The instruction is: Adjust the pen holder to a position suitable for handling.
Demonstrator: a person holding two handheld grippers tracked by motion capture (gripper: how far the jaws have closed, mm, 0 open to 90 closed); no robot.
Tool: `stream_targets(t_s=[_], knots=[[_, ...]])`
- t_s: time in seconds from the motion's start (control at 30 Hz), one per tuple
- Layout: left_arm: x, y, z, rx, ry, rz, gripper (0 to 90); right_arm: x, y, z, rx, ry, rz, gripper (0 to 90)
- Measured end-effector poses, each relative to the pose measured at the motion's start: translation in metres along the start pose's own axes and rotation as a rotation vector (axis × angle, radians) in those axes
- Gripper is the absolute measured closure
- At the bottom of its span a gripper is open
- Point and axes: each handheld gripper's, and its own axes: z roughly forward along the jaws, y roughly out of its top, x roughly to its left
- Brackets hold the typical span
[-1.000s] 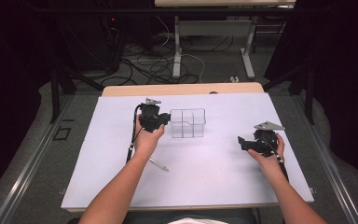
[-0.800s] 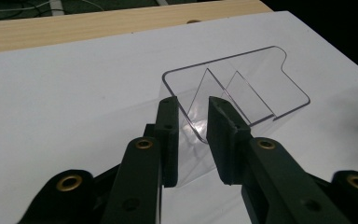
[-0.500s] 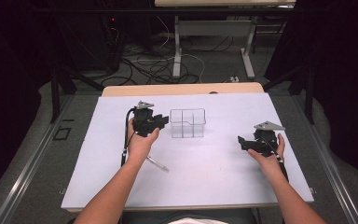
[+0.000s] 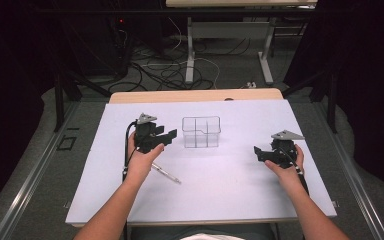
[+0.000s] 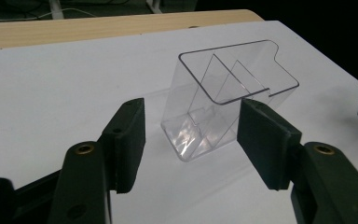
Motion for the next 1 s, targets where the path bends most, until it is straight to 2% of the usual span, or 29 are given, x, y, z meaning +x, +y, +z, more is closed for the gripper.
stream_targets(t_s=[0.2, 0.37, 0.47, 0.57, 0.63, 0.7, 0.77, 0.87, 0.9, 1.0], knots=[[0.005, -0.008, -0.01, -0.004, 0.019, 0.041, 32.6, 0.004, 0.001, 0.0, -0.001, 0.016, -0.005, 15.6], [0.01, -0.016, -0.019, -0.025, 0.04, 0.078, 31.1, 0.008, 0.002, -0.001, -0.007, 0.028, -0.01, 15.6], [0.014, -0.021, -0.022, -0.013, 0.05, 0.105, 30.7, 0.01, 0.003, -0.002, -0.01, 0.038, -0.014, 15.7], [0.017, -0.025, -0.028, -0.005, 0.048, 0.101, 30.7, 0.013, 0.004, -0.003, -0.013, 0.049, -0.013, 17.0], [0.018, -0.027, -0.032, 0.008, 0.047, 0.07, 29.9, 0.015, 0.004, -0.004, -0.017, 0.058, -0.017, 17.4], [0.019, -0.031, -0.033, 0.002, 0.039, 0.039, 25.8, 0.018, 0.005, -0.005, -0.019, 0.062, -0.014, 17.6], [0.021, -0.034, -0.034, -0.004, 0.031, 0.021, 22.2, 0.019, 0.006, -0.005, -0.021, 0.065, -0.032, 18.4], [0.024, -0.038, -0.037, -0.018, 0.035, 0.025, 17.1, 0.023, 0.007, -0.005, -0.024, 0.08, -0.034, 19.8], [0.025, -0.039, -0.038, -0.015, 0.033, 0.017, 16.4, 0.025, 0.008, -0.006, -0.023, 0.084, -0.029, 20.1], [0.028, -0.042, -0.04, -0.009, 0.046, 0.031, 16.3, 0.029, 0.009, -0.006, -0.028, 0.1, -0.038, 21.3]])
